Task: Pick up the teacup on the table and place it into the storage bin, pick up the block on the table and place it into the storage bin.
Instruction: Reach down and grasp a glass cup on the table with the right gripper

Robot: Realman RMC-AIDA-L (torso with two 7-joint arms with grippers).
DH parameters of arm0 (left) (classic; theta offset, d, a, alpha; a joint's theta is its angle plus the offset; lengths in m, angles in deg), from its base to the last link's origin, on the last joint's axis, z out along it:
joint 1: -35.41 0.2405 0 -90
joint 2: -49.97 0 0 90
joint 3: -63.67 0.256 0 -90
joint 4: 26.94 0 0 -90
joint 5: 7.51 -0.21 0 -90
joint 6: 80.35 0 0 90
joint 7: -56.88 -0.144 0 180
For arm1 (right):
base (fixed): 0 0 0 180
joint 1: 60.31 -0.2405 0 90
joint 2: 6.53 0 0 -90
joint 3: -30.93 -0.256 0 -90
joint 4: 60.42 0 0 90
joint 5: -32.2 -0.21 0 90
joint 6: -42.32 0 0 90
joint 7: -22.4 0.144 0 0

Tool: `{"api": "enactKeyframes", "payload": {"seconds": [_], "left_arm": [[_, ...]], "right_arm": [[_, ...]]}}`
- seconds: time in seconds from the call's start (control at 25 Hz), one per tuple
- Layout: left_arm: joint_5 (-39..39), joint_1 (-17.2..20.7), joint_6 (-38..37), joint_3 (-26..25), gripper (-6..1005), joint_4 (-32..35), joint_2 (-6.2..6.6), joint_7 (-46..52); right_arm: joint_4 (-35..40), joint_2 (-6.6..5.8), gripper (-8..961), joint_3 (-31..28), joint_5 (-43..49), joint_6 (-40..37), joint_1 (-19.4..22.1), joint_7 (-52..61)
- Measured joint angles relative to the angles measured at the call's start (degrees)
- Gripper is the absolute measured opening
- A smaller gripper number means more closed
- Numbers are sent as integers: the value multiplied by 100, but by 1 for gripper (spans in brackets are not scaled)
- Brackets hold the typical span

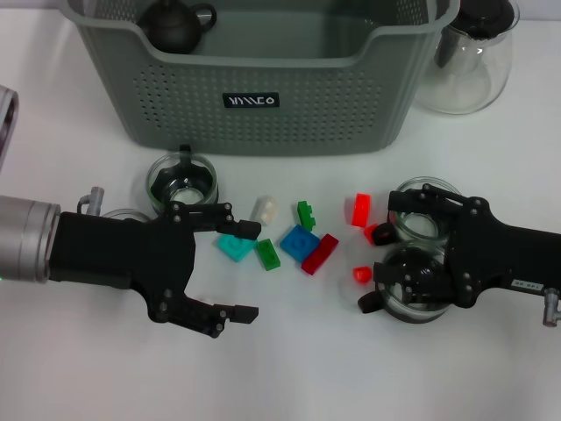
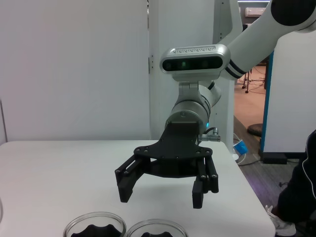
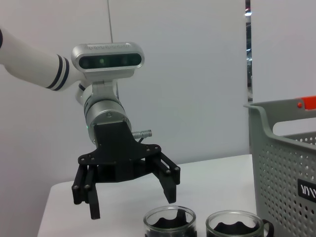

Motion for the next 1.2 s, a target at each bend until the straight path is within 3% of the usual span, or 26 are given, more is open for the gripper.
{"api": "enactKeyframes", "payload": {"seconds": [0.84,1.04,1.2], "left_arm": [[-28,29,-171,-61,900,44,29,63],[-150,254,-520,-995,900,114,229,283],[-349,393,-663,-1821,899,178,286,362]], "right_arm": [[-4,8,929,-14,-14,-2,-14,78],[412,-71,925,-34,206,-28,10,955],[1778,-37,922,120,977,-351,-68,2501]]}}
